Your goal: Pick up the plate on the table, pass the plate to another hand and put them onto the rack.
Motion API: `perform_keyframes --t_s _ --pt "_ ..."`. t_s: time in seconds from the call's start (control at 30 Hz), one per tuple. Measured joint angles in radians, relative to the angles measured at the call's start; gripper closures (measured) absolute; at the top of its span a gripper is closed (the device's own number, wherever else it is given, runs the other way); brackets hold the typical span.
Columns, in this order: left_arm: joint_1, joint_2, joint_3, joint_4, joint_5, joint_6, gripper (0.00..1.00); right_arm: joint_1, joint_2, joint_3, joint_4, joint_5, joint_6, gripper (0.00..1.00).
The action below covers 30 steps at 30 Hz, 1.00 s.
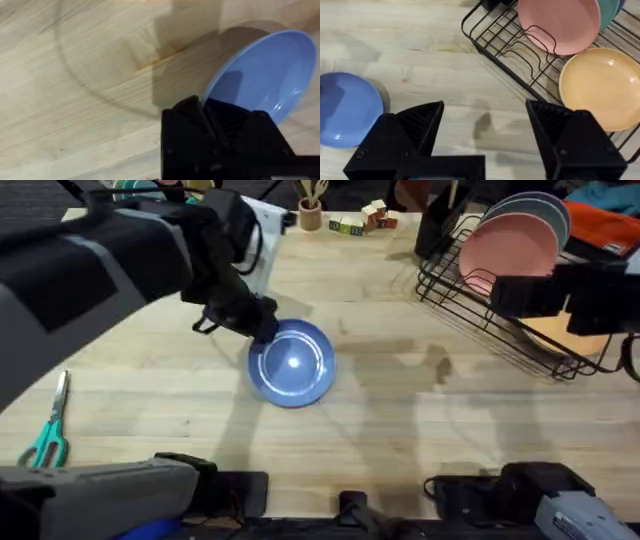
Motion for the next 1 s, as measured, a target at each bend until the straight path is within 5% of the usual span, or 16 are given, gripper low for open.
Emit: perform_keyframes --t_s 0.23,0.7,1.0 --pt "0.072 0.000 0.027 0.009 0.043 -0.076 0.960 0.000 0.014 0.000 0.020 0.000 0.034 0.006" --pt "0.074 0.000 0.204 0.017 0.120 -0.253 0.960 0.000 0.087 0.000 0.149 -0.003 0.205 0.005" --pt "0.078 0.000 0.289 0.069 0.187 -0.399 0.960 0.000 0.171 0.000 0.242 -0.104 0.290 0.005"
